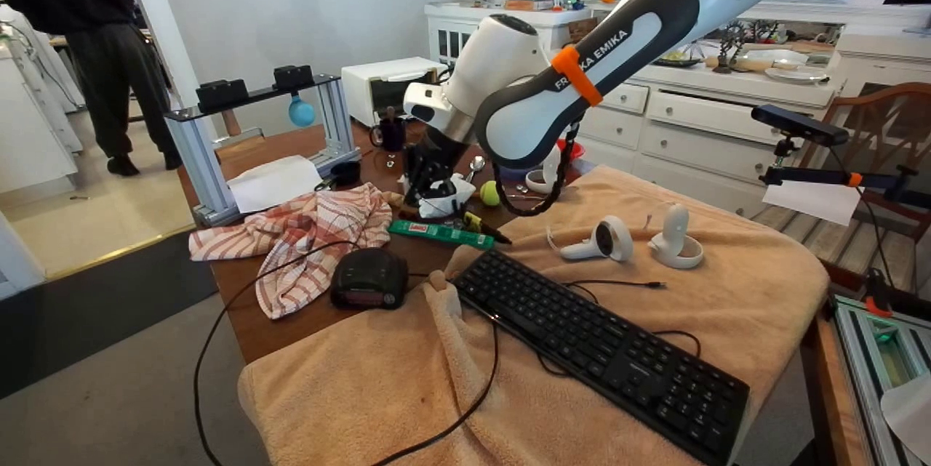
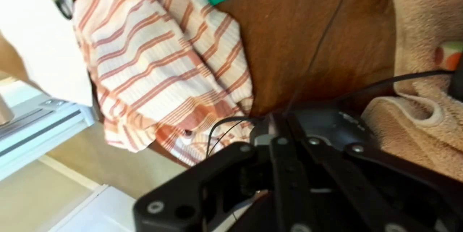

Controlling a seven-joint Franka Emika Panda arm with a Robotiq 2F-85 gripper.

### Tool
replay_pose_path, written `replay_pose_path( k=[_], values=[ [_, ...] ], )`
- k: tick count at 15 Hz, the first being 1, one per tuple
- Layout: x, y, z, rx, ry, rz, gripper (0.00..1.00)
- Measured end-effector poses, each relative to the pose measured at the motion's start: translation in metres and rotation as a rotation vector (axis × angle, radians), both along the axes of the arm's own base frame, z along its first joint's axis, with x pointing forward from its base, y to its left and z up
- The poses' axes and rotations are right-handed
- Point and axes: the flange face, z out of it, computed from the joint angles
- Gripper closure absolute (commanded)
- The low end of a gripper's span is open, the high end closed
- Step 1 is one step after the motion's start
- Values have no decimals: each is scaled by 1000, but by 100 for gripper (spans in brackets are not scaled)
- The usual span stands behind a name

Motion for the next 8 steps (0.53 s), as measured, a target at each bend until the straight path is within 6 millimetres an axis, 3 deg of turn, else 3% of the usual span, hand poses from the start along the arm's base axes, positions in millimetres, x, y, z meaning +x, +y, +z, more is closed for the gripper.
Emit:
replay_pose_path(
  k=[3, 8],
  values=[
    [6, 16, 30, -32, -126, 92, 100],
    [8, 31, 62, -77, -325, 223, 100]
  ],
)
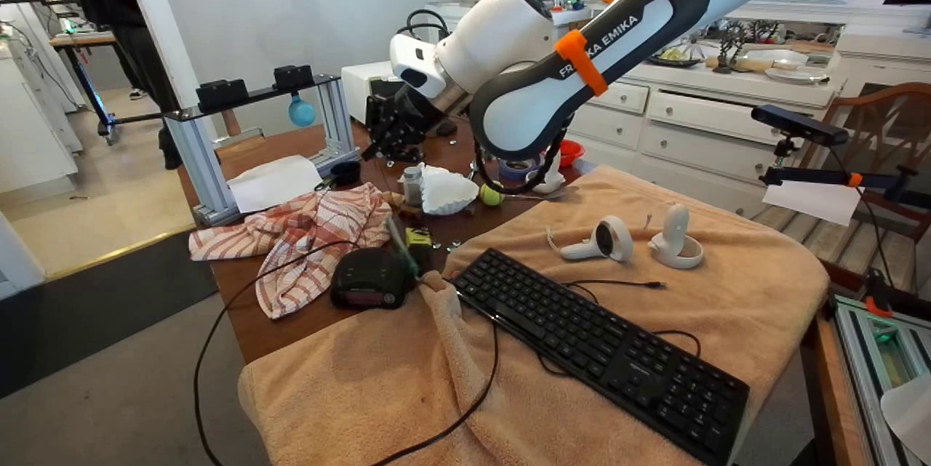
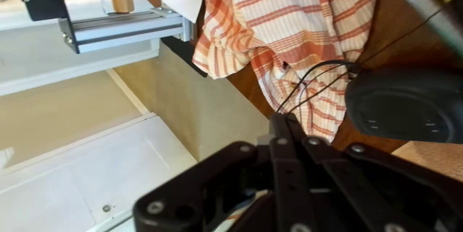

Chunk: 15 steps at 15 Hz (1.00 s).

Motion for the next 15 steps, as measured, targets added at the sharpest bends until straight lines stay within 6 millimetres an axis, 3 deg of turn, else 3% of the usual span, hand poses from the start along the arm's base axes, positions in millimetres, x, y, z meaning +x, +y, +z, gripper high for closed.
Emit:
replay_pose_path(
  k=[3, 5, 9, 12, 15],
  values=[
    [0, -2, 8, -11, -61, 24, 100],
    [1, -10, 2, -10, -42, 3, 100],
    [6, -51, -24, -21, 89, -143, 100],
    [8, -78, -26, -32, 101, -274, 100],
    [9, -73, -13, -33, 37, -294, 100]
  ],
)
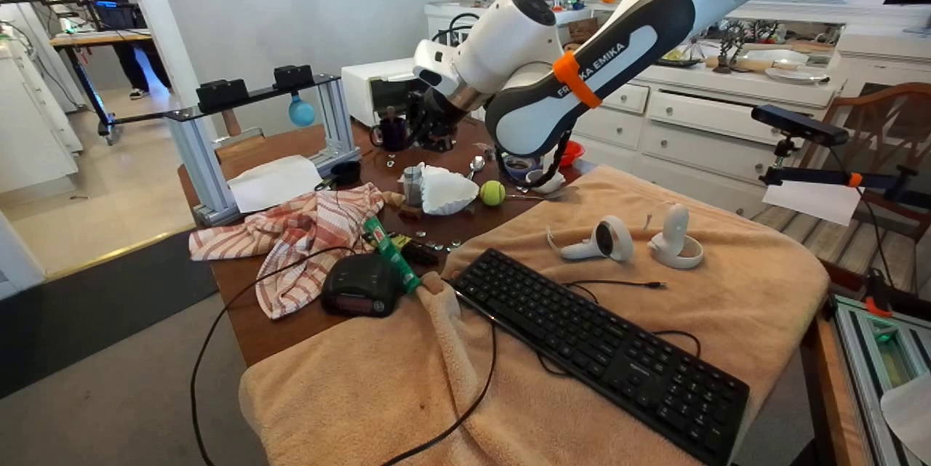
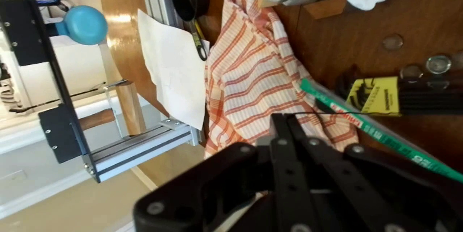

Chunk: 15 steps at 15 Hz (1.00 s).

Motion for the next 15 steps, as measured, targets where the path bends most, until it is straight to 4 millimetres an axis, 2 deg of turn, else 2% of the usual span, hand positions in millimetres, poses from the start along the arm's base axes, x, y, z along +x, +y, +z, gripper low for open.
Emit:
replay_pose_path(
  k=[4, 10, 12, 15],
  values=[
    [-1, 19, 22, -60, -99, 51, 100],
    [-6, 30, 57, -190, -180, 46, 100],
    [-7, 33, 53, -184, -154, 25, 100],
    [-7, 43, 20, -135, -4, -26, 100]
  ],
)
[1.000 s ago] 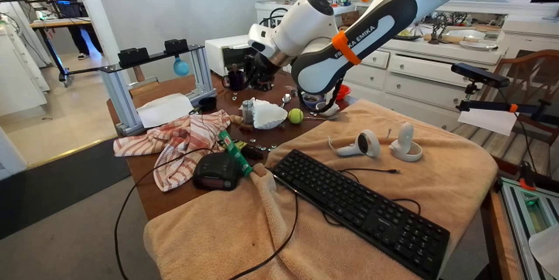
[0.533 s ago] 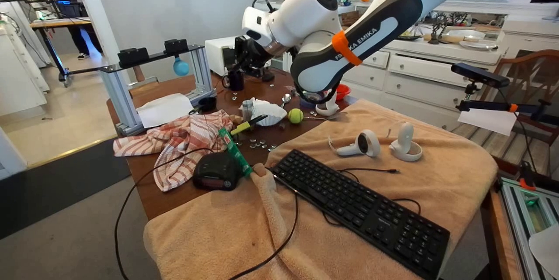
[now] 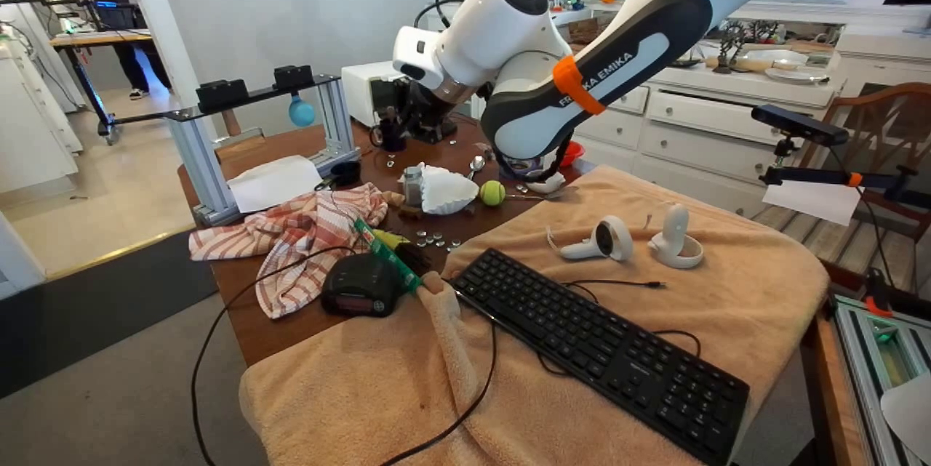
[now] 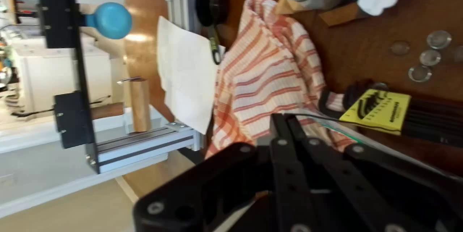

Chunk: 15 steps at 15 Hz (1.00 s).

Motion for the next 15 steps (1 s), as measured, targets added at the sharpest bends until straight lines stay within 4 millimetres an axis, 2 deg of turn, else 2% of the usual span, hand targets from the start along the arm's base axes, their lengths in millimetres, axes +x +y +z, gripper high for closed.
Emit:
replay_pose_path(
  k=[2, 4, 8, 11, 12, 13, 15],
  values=[
    [-1, 4, -24, 43, 109, -45, 100],
    [-2, -3, -40, 69, 210, -114, 100],
    [-6, -23, -56, 100, 385, -286, 100],
    [-8, -26, -62, 137, 478, -346, 100],
    [-7, -26, -63, 159, 483, -346, 89],
    [-5, -26, -65, 182, 488, -347, 72],
    [-2, -27, -72, 232, 503, -350, 59]
  ],
)
